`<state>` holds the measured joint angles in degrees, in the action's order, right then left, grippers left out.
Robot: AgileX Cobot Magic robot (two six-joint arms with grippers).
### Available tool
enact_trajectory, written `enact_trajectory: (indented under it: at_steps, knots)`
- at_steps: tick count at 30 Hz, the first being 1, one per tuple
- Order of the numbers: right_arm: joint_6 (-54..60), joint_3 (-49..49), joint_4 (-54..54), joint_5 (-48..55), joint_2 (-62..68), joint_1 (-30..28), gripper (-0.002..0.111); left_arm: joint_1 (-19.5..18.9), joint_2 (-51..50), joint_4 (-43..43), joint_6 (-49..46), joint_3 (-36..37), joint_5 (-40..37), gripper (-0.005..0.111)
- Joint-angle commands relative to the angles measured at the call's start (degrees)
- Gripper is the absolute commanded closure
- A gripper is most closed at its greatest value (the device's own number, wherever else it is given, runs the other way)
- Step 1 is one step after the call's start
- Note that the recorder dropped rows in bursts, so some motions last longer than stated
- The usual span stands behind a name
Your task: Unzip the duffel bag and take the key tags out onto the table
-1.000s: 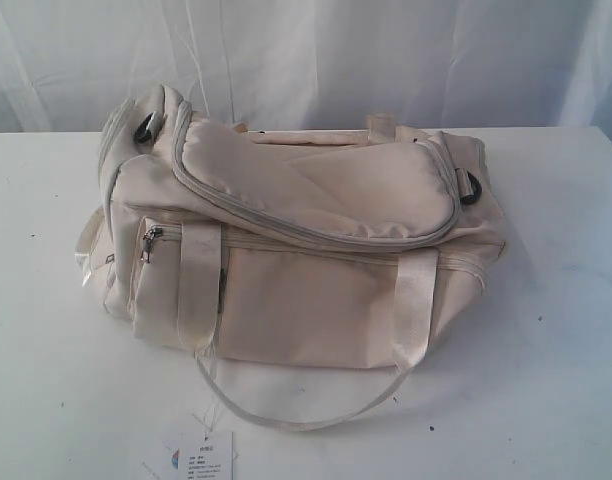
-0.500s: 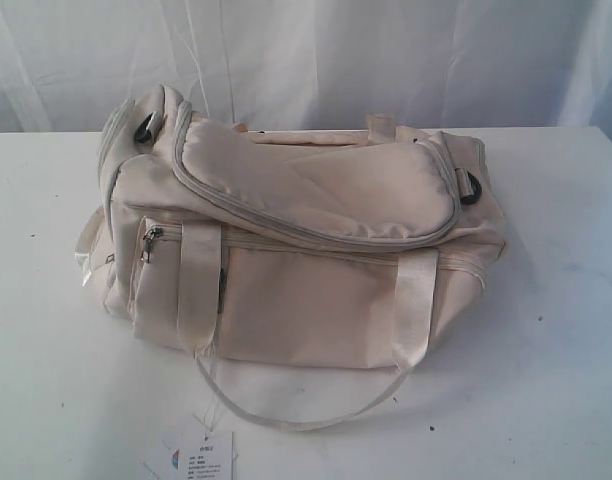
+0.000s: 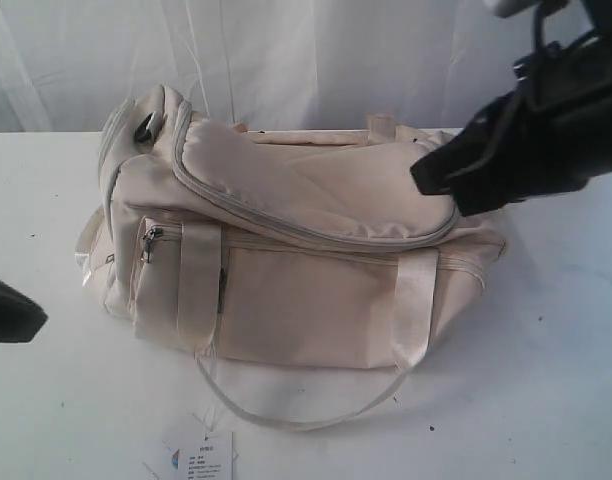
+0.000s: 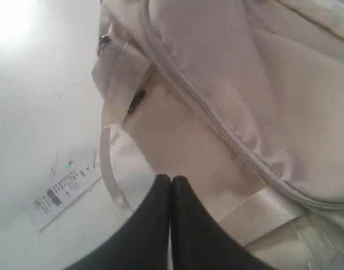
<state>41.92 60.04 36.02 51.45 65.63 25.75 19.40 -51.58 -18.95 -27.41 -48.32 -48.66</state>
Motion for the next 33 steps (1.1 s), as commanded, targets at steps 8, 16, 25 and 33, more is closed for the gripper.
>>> enact_trajectory:
  at_steps: [8, 16, 25, 33]
  knots:
    - [-5.52, 11.31, -28.88, -9.78, 16.72, 18.84, 0.105, 1.38, -10.39, -7.75, -2.89, -2.90, -1.75, 0.107]
    - [-3.30, 11.31, -31.62, -23.84, 27.41, 22.25, 0.053, 1.38, -10.49, -8.51, -3.04, -2.90, -2.37, 0.107]
    - [-3.64, 11.31, -39.46, -27.13, 35.23, 22.25, 0.044, 1.38, -10.49, -9.99, -3.04, -2.90, -2.37, 0.107]
    - [-15.93, 11.31, -39.46, -24.84, 37.84, 22.25, 0.103, 1.38, -10.49, -10.13, -4.50, -2.90, -2.37, 0.107]
